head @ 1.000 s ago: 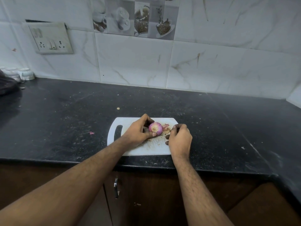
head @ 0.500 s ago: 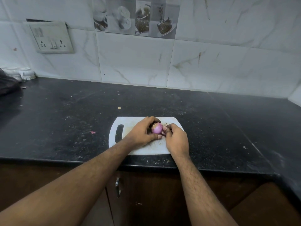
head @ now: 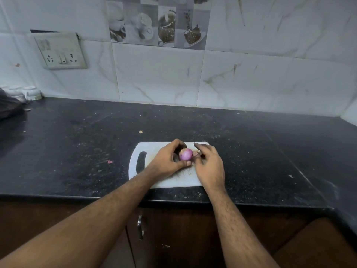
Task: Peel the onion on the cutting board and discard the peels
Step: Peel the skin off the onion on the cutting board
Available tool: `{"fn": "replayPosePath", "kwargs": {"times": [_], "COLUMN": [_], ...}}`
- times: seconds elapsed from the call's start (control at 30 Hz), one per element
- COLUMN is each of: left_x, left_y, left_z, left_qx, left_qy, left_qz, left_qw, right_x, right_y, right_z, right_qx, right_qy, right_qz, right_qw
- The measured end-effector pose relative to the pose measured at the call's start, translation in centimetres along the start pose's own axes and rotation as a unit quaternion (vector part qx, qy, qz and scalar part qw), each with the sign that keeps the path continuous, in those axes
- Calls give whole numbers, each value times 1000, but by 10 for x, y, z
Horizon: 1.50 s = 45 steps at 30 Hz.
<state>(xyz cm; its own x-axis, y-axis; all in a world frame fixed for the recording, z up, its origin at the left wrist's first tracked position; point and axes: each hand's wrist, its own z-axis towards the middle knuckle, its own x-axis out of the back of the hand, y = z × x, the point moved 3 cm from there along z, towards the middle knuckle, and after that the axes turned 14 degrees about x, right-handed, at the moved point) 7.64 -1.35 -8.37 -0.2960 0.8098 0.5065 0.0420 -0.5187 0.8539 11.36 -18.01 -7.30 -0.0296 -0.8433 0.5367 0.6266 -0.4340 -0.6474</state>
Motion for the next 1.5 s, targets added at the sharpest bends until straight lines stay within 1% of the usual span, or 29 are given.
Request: {"fn": "replayPosePath", "kwargs": {"times": [0.1,0.2,0.3,0.47,0.6,0.83,1.1,1.27,1.33,1.43,1.5], "left_x": [4,4,2,-1,1,3,3,3,3,4,4], "left_y": [1,2,2,3,4,2,3,6,6,3,2], "left_z": [0,-1,-1,-1,-3,-3,-4,-7,-7,-5,-4], "left_qx": [-21,-29,-24,-1,18,32,22,6,14,38,45], "left_qy": [43,41,32,44,45,41,33,35,39,49,51], "left_qz": [4,33,49,40,33,11,-4,-4,-7,-18,-27], "left_qw": [999,998,998,998,998,999,999,999,999,998,997], "right_x": [-1,-3,-3,-2,-2,-3,-2,-4,-4,0,0], "right_y": [-2,-2,0,3,3,-2,-4,-6,-6,-3,-2], "right_z": [1,0,-1,-2,0,-3,-4,-2,-1,-2,-1], "right_qx": [22,43,14,-14,-20,0,-12,-22,-26,-29,-21], "right_qy": [9,-5,3,2,-19,-32,-34,-77,-67,-14,-24], "right_qz": [19,25,18,32,34,6,-19,-91,-98,-52,-15], "right_qw": [1000,999,1000,999,999,999,999,993,993,998,999]}}
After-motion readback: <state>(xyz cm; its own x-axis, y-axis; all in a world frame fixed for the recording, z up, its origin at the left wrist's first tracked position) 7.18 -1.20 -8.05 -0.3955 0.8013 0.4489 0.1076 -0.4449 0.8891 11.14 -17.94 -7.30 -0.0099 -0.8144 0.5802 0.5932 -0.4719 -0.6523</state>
